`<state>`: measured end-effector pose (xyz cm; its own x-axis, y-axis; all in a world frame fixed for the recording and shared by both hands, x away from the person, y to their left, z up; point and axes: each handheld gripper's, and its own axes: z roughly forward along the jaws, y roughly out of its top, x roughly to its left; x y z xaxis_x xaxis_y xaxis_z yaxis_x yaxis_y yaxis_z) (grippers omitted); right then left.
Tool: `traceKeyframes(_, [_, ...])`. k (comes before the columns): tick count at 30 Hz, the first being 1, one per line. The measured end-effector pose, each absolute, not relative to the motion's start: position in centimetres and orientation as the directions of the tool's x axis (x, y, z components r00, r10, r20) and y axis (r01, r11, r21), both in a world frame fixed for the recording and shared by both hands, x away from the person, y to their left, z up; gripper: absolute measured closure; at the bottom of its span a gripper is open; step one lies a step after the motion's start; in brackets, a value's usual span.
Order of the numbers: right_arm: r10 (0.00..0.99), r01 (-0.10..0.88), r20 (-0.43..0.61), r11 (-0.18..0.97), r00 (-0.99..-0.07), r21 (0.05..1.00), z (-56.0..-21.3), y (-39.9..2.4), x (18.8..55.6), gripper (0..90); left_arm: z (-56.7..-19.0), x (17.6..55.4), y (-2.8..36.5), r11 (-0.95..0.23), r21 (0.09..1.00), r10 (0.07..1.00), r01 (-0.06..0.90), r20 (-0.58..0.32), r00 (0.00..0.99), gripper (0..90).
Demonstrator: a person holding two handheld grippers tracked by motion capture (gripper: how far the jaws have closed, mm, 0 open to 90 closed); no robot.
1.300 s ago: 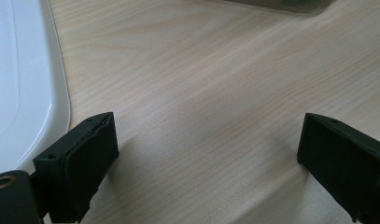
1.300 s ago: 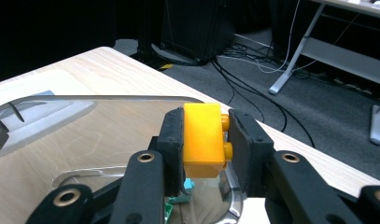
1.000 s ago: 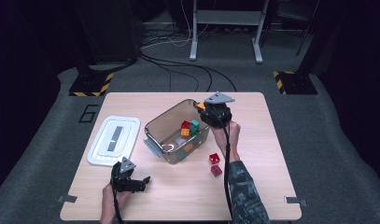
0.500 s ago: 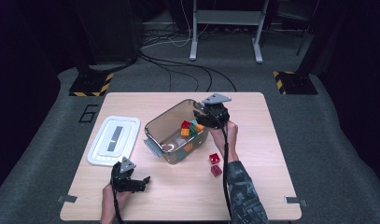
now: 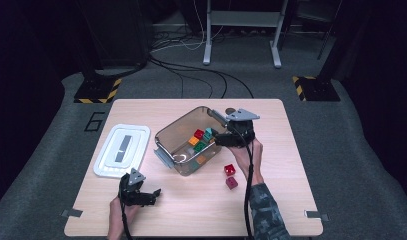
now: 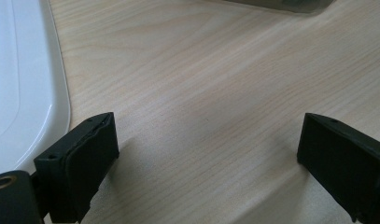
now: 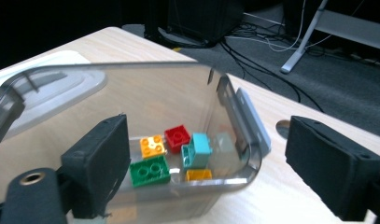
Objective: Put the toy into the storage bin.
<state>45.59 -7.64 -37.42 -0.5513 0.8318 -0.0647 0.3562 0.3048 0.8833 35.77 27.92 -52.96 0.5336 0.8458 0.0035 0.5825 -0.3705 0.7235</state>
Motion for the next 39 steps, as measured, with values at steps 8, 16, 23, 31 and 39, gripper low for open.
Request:
traceKeyframes(8, [0.840,0.393,-0.045,0.299,-0.541,0.870,-39.1,-9.0,44.0,4.4,-53.0,35.8,27.9,-0.371,0.724,0.846,0.582,0.004,0.534,4.9])
traceKeyframes(16, [0.841,0.458,-0.016,0.310,-0.540,0.833,-41.7,-9.8,42.9,0.0,-53.0,35.8,27.9,-0.371,0.723,0.846,0.582,0.004,0.534,4.9])
traceKeyframes(23, [0.840,0.504,-0.004,0.330,-0.543,0.798,-44.0,-10.1,42.3,0.0,-53.0,35.8,27.9,-0.371,0.724,0.846,0.582,0.004,0.534,4.9])
traceKeyframes(31, [0.843,0.556,0.024,0.332,-0.537,0.762,-46.6,-10.4,42.1,0.0,-53.0,35.8,27.9,-0.370,0.724,0.846,0.582,0.004,0.534,4.9])
traceKeyframes(39, [0.850,0.607,0.048,0.334,-0.524,0.721,-48.8,-10.3,42.1,15.4,-53.0,35.8,27.9,-0.371,0.724,0.846,0.582,0.006,0.533,4.9])
